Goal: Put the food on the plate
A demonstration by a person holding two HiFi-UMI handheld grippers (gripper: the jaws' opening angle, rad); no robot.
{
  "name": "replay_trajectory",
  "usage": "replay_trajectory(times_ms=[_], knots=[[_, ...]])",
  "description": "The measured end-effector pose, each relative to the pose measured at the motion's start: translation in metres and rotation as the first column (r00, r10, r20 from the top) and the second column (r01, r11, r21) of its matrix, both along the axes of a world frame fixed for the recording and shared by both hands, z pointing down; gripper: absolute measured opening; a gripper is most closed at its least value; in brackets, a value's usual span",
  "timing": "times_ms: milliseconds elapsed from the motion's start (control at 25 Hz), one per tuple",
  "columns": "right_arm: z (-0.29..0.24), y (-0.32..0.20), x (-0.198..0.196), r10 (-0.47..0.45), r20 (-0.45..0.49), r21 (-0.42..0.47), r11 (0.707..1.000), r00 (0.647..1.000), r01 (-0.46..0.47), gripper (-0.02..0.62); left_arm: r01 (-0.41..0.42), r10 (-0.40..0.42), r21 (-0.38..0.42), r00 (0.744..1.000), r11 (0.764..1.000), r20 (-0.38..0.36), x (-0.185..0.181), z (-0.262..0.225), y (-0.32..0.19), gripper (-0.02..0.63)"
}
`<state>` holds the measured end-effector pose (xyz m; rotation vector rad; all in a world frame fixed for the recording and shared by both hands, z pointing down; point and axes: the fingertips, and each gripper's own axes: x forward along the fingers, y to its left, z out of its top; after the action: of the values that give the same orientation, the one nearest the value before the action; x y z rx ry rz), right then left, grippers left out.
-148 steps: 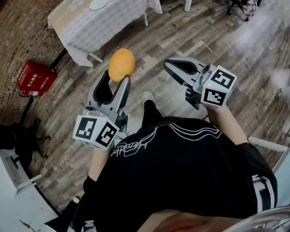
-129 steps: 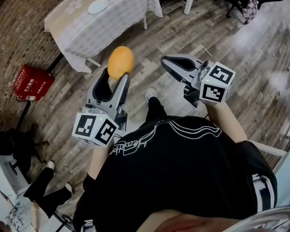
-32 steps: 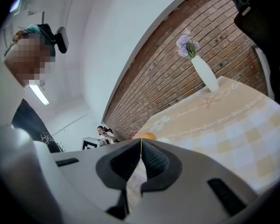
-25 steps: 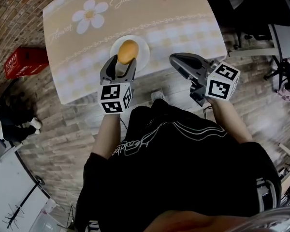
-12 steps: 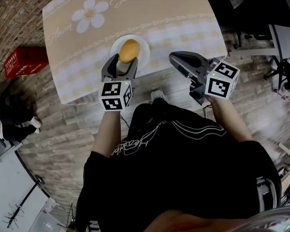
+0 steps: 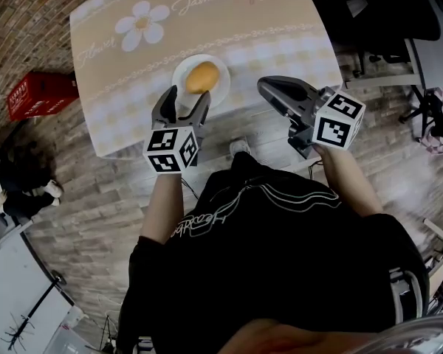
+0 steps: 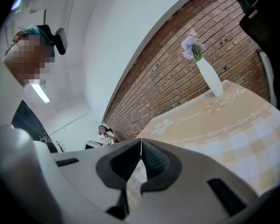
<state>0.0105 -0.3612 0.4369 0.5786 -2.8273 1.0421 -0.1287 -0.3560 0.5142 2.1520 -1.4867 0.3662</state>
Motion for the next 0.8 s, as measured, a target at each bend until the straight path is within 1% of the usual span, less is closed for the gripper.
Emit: replay_trajectory(times_ms=[80, 160, 280, 360, 480, 520, 640, 720, 800], knots=[[-0.012, 0.003, -0.002, 0.006, 0.004, 0.019, 1.000, 1.000, -0.006, -0.003, 0.010, -0.010, 0.012, 0.999, 1.000, -0.036, -0.003, -0.020, 0.006, 0.318], [-0.026, 0.006, -0.003, 0.016, 0.016, 0.036, 0.999, 1.000, -0.016, -0.003, 0.012, -0.010, 0.023, 0.995, 1.000, -0.097, -0.004, -0.044, 0.014, 0.316], [-0.047, 0.015, -0.007, 0.030, 0.046, 0.045, 0.998, 0.998, -0.032, -0.003, -0.004, 0.013, 0.044, 0.980, 0.999, -0.200, -0.002, -0.080, 0.029, 0.314], [-0.059, 0.024, -0.009, 0.032, 0.058, 0.057, 0.998, 0.998, -0.035, -0.003, -0.022, 0.038, 0.069, 0.969, 0.997, -0.243, 0.000, -0.103, 0.040, 0.288], [-0.075, 0.043, -0.015, 0.027, 0.073, 0.090, 0.995, 0.997, -0.033, -0.003, -0.066, 0.097, 0.119, 0.957, 0.991, -0.275, 0.004, -0.136, 0.062, 0.217], [-0.080, 0.050, -0.018, 0.024, 0.079, 0.103, 0.994, 0.997, -0.032, -0.003, -0.083, 0.118, 0.136, 0.953, 0.987, -0.278, 0.005, -0.147, 0.069, 0.199], [-0.091, 0.068, -0.024, 0.009, 0.085, 0.143, 0.989, 0.996, -0.021, -0.003, -0.121, 0.169, 0.178, 0.944, 0.977, -0.283, 0.009, -0.173, 0.086, 0.111], [-0.096, 0.079, -0.027, 0.000, 0.083, 0.160, 0.987, 0.997, -0.013, -0.003, -0.135, 0.190, 0.198, 0.937, 0.971, -0.293, 0.012, -0.184, 0.099, 0.082], [-0.100, 0.088, -0.029, -0.005, 0.087, 0.171, 0.985, 0.996, -0.010, -0.003, -0.145, 0.202, 0.208, 0.937, 0.967, -0.286, 0.014, -0.190, 0.109, 0.045]])
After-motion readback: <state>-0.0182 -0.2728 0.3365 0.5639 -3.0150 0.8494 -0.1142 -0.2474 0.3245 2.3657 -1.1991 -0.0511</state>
